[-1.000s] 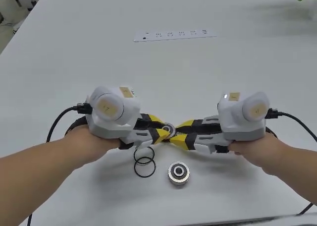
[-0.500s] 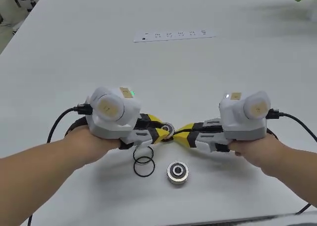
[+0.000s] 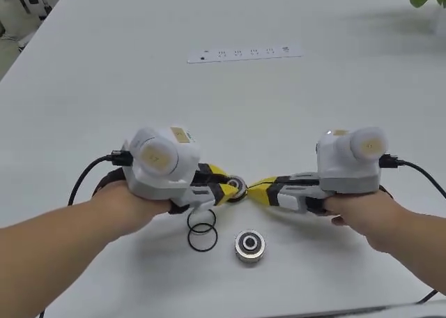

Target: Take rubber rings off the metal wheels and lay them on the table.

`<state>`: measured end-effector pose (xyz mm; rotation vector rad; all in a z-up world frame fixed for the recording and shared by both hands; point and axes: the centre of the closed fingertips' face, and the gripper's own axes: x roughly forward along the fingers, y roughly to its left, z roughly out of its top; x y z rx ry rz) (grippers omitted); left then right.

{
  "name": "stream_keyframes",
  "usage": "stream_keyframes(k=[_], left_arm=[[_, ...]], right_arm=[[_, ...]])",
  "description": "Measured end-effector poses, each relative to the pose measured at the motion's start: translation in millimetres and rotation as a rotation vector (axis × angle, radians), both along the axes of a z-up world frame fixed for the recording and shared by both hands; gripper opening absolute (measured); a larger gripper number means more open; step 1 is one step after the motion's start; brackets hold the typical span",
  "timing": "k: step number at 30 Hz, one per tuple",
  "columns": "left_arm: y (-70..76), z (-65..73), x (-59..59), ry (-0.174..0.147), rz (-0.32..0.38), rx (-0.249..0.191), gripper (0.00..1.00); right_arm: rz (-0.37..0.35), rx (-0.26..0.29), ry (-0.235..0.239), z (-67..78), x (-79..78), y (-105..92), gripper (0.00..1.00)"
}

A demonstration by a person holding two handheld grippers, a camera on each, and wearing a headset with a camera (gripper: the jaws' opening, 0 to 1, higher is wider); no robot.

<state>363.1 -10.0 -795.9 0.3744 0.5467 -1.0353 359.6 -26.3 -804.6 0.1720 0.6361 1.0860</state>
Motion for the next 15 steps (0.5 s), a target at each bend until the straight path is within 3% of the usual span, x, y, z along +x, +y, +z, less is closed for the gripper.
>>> stream_keyframes(k=[4,10,15], left_arm=[[-0.2,-0.2,-0.5,-0.001,0.003,0.001,0.12],[-0.8,-0.5,-0.9,0.001,0.029,0.004,0.12],[-0.6,-0.6,-1.3,-0.01,0.049,0.003,0.12]], right_arm=[[-0.037,0.045,0.036,5.4,2.3,1.2,0.0],[-0.077,0.07,0.073,6.2,2.1,1.2,0.0],[-0.073,0.055,0.056,10.0,-1.5,4.7,0.0]])
